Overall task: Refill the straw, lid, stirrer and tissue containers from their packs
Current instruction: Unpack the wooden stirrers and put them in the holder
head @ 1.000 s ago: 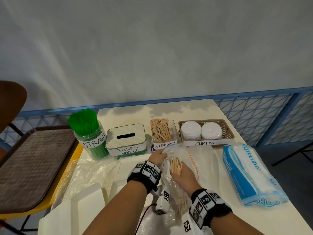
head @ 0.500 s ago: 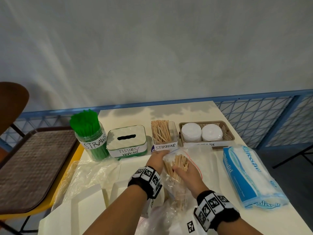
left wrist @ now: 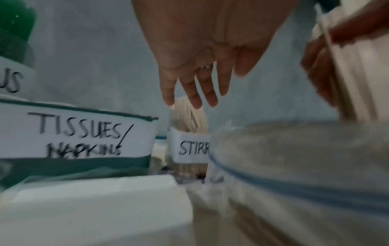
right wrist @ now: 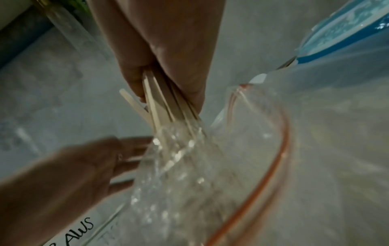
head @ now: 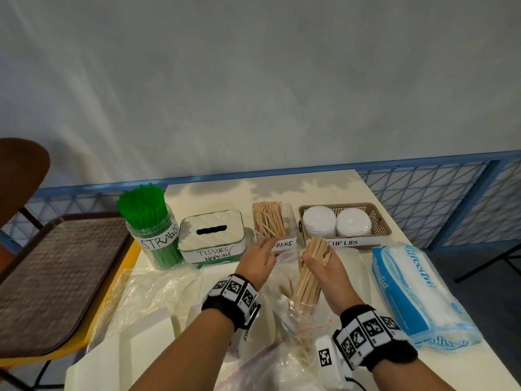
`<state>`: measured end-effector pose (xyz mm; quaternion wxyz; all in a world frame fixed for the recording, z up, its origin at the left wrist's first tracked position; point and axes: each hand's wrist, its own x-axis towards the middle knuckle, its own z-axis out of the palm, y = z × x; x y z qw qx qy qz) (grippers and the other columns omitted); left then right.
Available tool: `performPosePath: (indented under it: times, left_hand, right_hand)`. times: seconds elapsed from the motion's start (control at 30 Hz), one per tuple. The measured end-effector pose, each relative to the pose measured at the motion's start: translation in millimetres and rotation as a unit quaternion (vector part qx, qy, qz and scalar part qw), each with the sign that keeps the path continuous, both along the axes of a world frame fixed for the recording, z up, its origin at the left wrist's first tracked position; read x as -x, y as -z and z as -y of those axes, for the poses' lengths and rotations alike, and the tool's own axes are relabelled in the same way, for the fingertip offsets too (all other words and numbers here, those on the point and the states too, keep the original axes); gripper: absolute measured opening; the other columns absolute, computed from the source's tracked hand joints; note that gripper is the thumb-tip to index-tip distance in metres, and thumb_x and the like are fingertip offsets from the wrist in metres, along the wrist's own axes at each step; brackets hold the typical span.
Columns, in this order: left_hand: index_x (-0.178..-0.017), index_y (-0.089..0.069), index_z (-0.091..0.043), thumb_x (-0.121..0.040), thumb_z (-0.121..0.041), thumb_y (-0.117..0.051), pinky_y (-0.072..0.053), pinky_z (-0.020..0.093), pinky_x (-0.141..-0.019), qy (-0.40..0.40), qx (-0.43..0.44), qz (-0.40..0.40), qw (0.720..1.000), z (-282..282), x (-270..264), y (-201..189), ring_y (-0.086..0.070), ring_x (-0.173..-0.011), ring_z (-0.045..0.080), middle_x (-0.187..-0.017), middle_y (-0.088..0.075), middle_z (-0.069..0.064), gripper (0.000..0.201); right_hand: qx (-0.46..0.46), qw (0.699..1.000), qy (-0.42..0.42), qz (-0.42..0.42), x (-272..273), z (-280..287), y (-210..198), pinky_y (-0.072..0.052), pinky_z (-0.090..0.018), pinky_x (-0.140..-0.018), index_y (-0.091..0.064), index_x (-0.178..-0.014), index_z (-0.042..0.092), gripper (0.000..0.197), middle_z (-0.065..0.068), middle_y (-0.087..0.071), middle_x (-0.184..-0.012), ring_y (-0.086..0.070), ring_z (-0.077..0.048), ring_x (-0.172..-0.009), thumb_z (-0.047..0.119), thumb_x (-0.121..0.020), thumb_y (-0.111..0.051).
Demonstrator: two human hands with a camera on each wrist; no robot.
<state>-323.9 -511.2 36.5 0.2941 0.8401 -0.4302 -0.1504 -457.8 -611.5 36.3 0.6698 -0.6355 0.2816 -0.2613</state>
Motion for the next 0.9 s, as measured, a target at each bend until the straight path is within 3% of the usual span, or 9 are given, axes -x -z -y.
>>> performPosePath:
  times: [0.1, 0.17, 0.27, 0.37, 0.43, 0.6, 0.73, 0.83, 0.9]
  left_hand:
    - [-0.136, -0.046, -0.016, -0.1, -0.031, -0.034, -0.029, 0.021, -0.102, 0.043, 0.056, -0.1, 0.993, 4, 17, -22, -0.041, -0.13, 0.016, -0.141, -0.045, 0.003, 0.041]
    - [-0.136, -0.047, -0.019, -0.099, -0.044, -0.026, -0.026, 0.024, -0.109, 0.052, 0.053, -0.204, 0.976, 7, 32, -29, -0.04, -0.132, 0.016, -0.142, -0.046, 0.002, 0.049]
    - [-0.146, -0.025, -0.022, -0.097, -0.052, -0.018, -0.016, 0.03, -0.117, 0.078, 0.022, -0.292, 0.953, 13, 43, -29, -0.024, -0.14, 0.015, -0.15, -0.028, -0.001, 0.059]
    - [-0.149, 0.003, -0.022, -0.085, -0.052, -0.055, -0.022, 0.029, -0.115, 0.138, 0.012, -0.3, 0.944, 16, 42, -18, -0.023, -0.141, 0.017, -0.155, -0.019, 0.001, 0.091]
    - [-0.147, -0.008, -0.021, -0.067, -0.05, -0.071, -0.032, 0.037, -0.113, 0.177, 0.014, -0.283, 0.943, 15, 41, -13, -0.037, -0.135, 0.018, -0.147, -0.033, 0.004, 0.106]
    - [-0.125, -0.044, -0.008, -0.063, -0.031, -0.067, -0.052, 0.047, -0.089, 0.143, 0.042, -0.261, 0.954, 21, 40, -15, -0.063, -0.094, 0.027, -0.106, -0.061, 0.015, 0.07]
    - [-0.105, -0.049, -0.013, -0.063, -0.019, -0.061, -0.051, 0.035, -0.068, 0.098, 0.066, -0.265, 0.957, 25, 40, -21, -0.057, -0.066, 0.015, -0.081, -0.057, 0.004, 0.044]
    - [-0.087, -0.049, -0.02, -0.065, -0.014, -0.059, -0.047, 0.028, -0.062, 0.096, 0.094, -0.28, 0.95, 25, 43, -27, -0.052, -0.06, 0.011, -0.073, -0.053, -0.001, 0.025]
    - [-0.089, -0.048, -0.018, -0.063, -0.017, -0.055, -0.046, 0.028, -0.062, 0.097, 0.095, -0.285, 0.949, 25, 41, -31, -0.051, -0.06, 0.012, -0.072, -0.052, 0.0, 0.027]
  right_hand:
    - [0.008, 1.0, -0.004, 0.001, -2, -4, -1, -0.048, -0.029, -0.085, -0.053, -0.119, 0.007, 0.028, -0.006, -0.064, -0.104, -0.061, -0.016, -0.097, 0.012, -0.091, -0.056]
    - [-0.001, 1.0, 0.009, 0.009, -4, -6, -3, -0.049, -0.03, -0.088, -0.055, -0.117, 0.006, 0.027, -0.009, -0.066, -0.107, -0.063, -0.019, -0.101, 0.008, -0.091, -0.055]
    - [-0.034, 0.999, 0.025, 0.025, -7, -6, -8, -0.051, -0.038, -0.092, -0.056, -0.117, 0.006, 0.026, -0.012, -0.067, -0.109, -0.064, -0.025, -0.104, 0.009, -0.091, -0.056]
    - [-0.084, 0.995, 0.027, 0.049, -7, -1, -20, -0.053, -0.039, -0.086, -0.056, -0.117, 0.004, 0.026, -0.015, -0.066, -0.107, -0.065, -0.026, -0.099, 0.01, -0.092, -0.054]
    - [-0.098, 0.993, 0.03, 0.065, -7, 4, -30, -0.053, -0.035, -0.08, -0.056, -0.114, 0.004, 0.024, -0.014, -0.066, -0.1, -0.066, -0.024, -0.094, 0.011, -0.091, -0.054]
    - [-0.087, 0.992, 0.031, 0.091, -10, 6, -47, -0.051, -0.031, -0.079, -0.057, -0.105, 0.011, 0.013, -0.005, -0.063, -0.089, -0.062, -0.018, -0.088, 0.01, -0.092, -0.054]
    - [-0.104, 0.988, 0.027, 0.108, -14, 4, -57, -0.051, -0.029, -0.076, -0.057, -0.106, 0.013, 0.014, -0.004, -0.063, -0.09, -0.062, -0.016, -0.085, 0.011, -0.092, -0.054]
    - [-0.099, 0.989, 0.0, 0.11, -16, 5, -64, -0.051, -0.022, -0.066, -0.059, -0.097, 0.018, 0.014, 0.0, -0.065, -0.085, -0.065, -0.009, -0.078, 0.007, -0.088, -0.058]
    - [-0.1, 0.989, -0.033, 0.099, -17, 7, -68, -0.052, -0.019, -0.063, -0.061, -0.091, 0.019, 0.017, 0.0, -0.068, -0.087, -0.067, -0.007, -0.077, 0.003, -0.085, -0.061]
